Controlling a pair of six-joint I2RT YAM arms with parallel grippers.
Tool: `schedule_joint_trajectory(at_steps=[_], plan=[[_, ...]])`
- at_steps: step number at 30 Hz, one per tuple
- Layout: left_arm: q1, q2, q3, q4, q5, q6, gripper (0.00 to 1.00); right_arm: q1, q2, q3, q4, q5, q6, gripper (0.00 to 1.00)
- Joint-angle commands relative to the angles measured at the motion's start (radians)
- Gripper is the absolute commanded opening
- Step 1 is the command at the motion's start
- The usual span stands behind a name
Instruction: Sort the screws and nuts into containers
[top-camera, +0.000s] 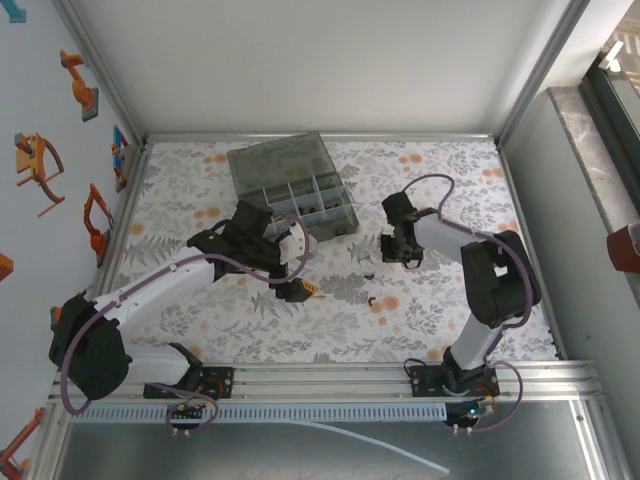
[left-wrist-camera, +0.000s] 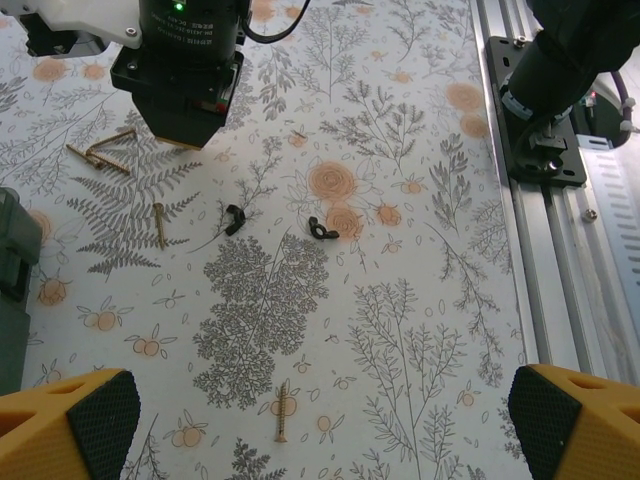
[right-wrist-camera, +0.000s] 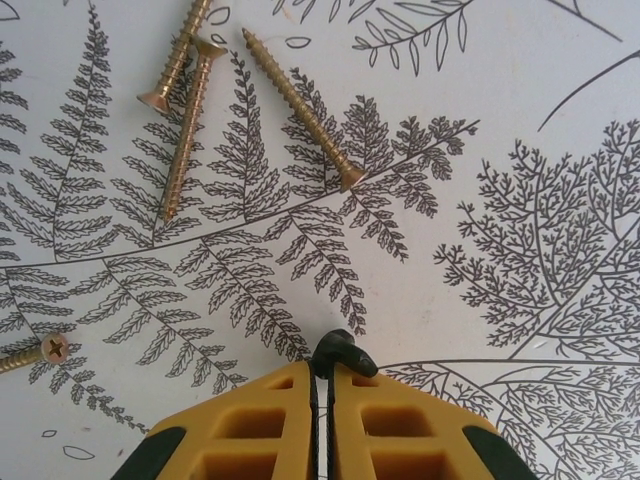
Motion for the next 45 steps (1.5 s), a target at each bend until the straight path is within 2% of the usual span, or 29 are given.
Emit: schedule_joint_trajectory(at_steps=[1, 13, 21, 25, 28, 30, 33, 36, 39, 41, 45], plan=[[-0.002, 0.006, 0.030, -0.020, 0.013, 0.014, 0.97, -0.003, 0.002, 0.007, -0.050, -0.034, -0.002, 0.06], [0.001, -0.004, 0.030, -0.022, 0.001, 0.016, 0.97, 0.000, -0.078, 0.091, -0.099, -0.087, 0.001, 0.03], [0.003, -0.002, 0.030, -0.023, 0.001, 0.017, 0.97, 0.001, -0.079, 0.087, -0.111, -0.061, 0.006, 0.03], [0.003, -0.001, 0.031, -0.026, 0.002, 0.019, 0.97, 0.000, -0.054, 0.076, -0.115, -0.013, 0.029, 0.31], [0.003, 0.004, 0.033, -0.031, 0.000, 0.020, 0.97, 0.001, -0.051, 0.059, -0.084, -0.010, 0.047, 0.62], [0.003, 0.004, 0.033, -0.031, 0.002, 0.020, 0.97, 0.000, -0.047, 0.050, -0.069, -0.005, 0.049, 0.71], [0.003, 0.006, 0.034, -0.033, 0.002, 0.019, 0.97, 0.000, -0.025, 0.047, -0.059, 0.005, 0.051, 0.68], [0.002, 0.006, 0.034, -0.034, 0.001, 0.021, 0.97, 0.000, 0.013, 0.050, -0.059, 0.005, 0.056, 0.58], [0.003, 0.005, 0.034, -0.036, 0.001, 0.021, 0.97, 0.002, 0.038, 0.044, -0.047, 0.006, 0.066, 0.54], [0.003, 0.005, 0.033, -0.036, 0.000, 0.021, 0.97, 0.005, 0.048, 0.043, -0.045, 0.008, 0.071, 0.48], [0.002, 0.007, 0.036, -0.036, 0.000, 0.023, 0.97, 0.007, 0.055, 0.044, -0.041, 0.012, 0.078, 0.44]])
